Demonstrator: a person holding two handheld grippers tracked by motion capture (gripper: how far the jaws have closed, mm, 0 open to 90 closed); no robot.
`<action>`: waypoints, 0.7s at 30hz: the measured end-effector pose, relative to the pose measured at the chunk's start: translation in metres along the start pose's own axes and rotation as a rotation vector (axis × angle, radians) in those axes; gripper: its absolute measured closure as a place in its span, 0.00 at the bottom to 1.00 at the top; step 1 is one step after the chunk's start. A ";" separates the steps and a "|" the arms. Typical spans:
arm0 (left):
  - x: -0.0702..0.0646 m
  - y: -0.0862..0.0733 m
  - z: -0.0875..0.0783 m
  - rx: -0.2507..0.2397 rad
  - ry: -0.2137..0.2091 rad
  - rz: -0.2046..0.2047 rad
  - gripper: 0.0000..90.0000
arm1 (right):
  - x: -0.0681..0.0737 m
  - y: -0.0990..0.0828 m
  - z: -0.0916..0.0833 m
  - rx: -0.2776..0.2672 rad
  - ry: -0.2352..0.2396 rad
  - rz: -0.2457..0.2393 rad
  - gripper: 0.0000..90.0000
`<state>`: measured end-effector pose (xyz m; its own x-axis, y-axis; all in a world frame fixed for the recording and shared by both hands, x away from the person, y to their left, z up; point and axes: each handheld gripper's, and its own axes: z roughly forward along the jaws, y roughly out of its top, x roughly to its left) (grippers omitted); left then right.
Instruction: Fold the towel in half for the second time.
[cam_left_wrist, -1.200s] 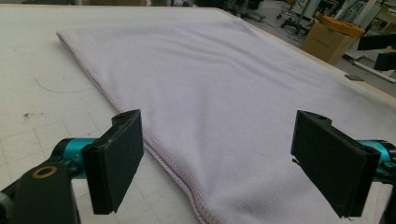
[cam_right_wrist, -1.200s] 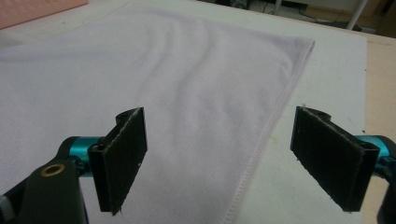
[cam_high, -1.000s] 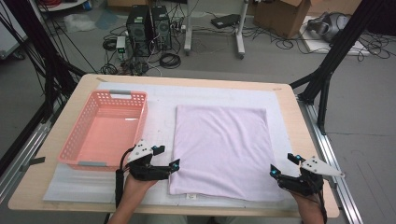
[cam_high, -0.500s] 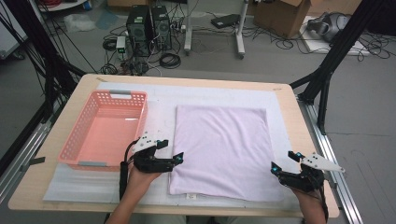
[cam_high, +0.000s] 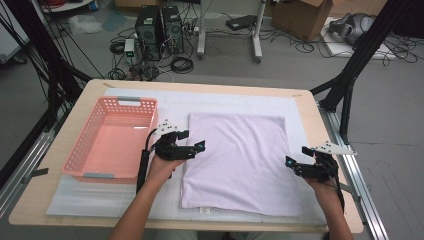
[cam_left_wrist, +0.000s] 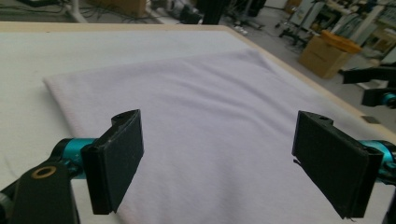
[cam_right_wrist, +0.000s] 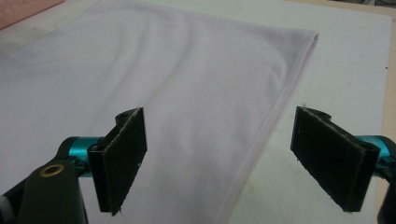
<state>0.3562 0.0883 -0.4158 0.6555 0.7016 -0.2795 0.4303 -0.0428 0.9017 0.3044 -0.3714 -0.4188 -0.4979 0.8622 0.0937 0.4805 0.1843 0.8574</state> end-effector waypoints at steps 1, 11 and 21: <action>0.003 0.001 0.004 0.002 0.030 0.005 0.19 | -0.001 0.003 0.003 0.007 0.002 0.003 0.19; 0.042 0.007 0.043 0.129 0.157 -0.067 0.29 | -0.024 0.029 0.040 0.073 -0.015 0.067 0.19; 0.057 -0.002 0.059 0.188 0.242 -0.099 0.41 | -0.046 0.028 0.079 0.182 -0.075 0.152 0.28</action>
<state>0.4297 0.0865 -0.4533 0.4480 0.8565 -0.2562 0.6064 -0.0806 0.7911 0.3980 -0.3689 -0.4392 -0.3588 0.9177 0.1708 0.6711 0.1264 0.7305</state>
